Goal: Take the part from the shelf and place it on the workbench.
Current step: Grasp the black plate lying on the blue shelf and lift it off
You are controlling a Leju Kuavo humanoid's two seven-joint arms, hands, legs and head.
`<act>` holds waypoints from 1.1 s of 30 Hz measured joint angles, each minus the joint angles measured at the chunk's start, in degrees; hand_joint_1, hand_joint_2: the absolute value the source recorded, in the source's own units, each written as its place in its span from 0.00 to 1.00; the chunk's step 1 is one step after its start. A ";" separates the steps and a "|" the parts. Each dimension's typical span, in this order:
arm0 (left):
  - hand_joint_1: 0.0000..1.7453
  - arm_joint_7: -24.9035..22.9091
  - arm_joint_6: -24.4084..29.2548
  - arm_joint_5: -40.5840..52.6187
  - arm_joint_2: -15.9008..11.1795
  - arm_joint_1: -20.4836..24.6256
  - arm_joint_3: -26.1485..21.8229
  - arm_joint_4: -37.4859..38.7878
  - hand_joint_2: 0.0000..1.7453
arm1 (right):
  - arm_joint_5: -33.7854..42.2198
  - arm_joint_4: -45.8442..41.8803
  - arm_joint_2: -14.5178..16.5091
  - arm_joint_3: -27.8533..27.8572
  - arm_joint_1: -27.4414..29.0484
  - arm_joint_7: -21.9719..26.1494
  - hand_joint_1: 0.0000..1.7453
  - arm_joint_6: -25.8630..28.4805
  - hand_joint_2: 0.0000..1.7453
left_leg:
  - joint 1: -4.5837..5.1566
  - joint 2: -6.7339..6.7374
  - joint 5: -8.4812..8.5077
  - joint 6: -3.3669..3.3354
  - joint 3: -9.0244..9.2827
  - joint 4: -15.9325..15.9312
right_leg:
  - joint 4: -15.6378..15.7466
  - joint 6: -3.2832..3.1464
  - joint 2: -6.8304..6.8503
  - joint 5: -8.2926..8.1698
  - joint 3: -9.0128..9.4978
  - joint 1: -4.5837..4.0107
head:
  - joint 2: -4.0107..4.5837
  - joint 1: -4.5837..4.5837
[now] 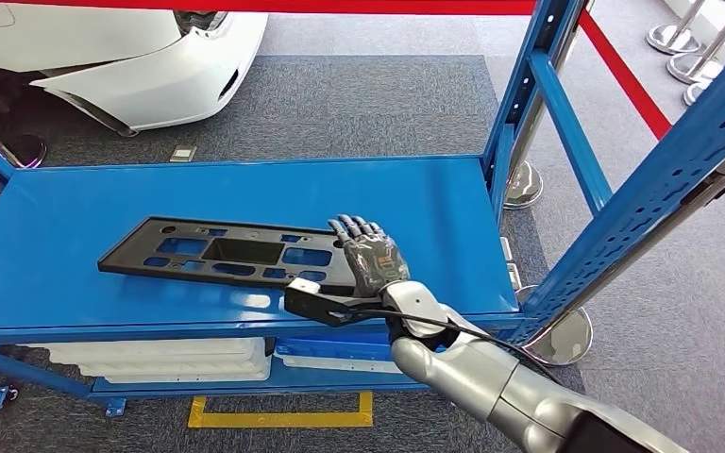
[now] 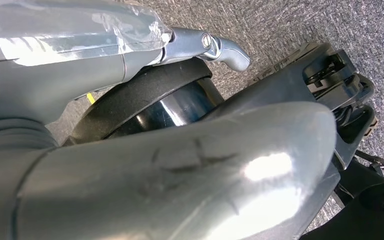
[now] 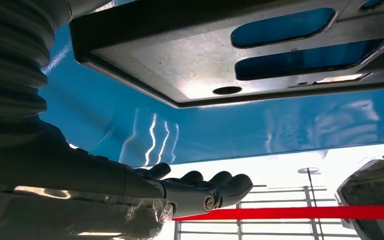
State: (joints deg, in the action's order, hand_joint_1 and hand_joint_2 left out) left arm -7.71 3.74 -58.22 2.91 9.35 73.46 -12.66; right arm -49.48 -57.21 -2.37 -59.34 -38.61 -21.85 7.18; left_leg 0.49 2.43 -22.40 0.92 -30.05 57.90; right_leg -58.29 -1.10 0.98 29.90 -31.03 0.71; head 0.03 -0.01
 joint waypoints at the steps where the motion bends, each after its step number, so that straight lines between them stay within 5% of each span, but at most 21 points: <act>1: 0.00 0.02 -0.01 0.03 0.00 0.00 0.00 0.00 0.00 | 0.56 0.24 0.11 0.00 0.00 0.07 0.00 -0.09 1.00 | 0.00 0.00 0.00 0.00 0.00 0.00 | 0.00 0.00 0.00 0.00 0.00 0.00 | 0.00 -0.01; 13: 0.00 0.21 -0.30 0.62 0.00 0.02 0.00 0.00 0.00 | 8.59 3.62 0.62 -0.02 -0.23 1.86 0.00 -1.47 1.00 | 0.00 0.00 0.01 0.00 0.00 0.00 | 0.00 0.00 0.00 0.00 -0.01 0.00 | 0.00 -0.04; 33: 0.00 -2.32 -0.53 0.78 0.06 0.89 0.02 0.01 0.00 | 7.72 9.97 5.92 -1.68 -2.64 5.00 0.00 -0.85 1.00 | -0.01 0.01 0.02 0.00 -0.06 0.02 | -0.01 0.00 -0.03 -0.01 -0.09 -0.02 | 0.00 -0.02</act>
State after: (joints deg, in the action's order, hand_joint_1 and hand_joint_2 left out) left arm -10.03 3.21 -57.44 2.97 10.24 73.48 -12.65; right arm -41.76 -47.24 3.55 -61.02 -41.25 -16.85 6.33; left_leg 0.48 2.44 -22.38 0.93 -30.10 57.92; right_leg -58.30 -1.11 0.95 29.90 -31.12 0.69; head 0.03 -0.02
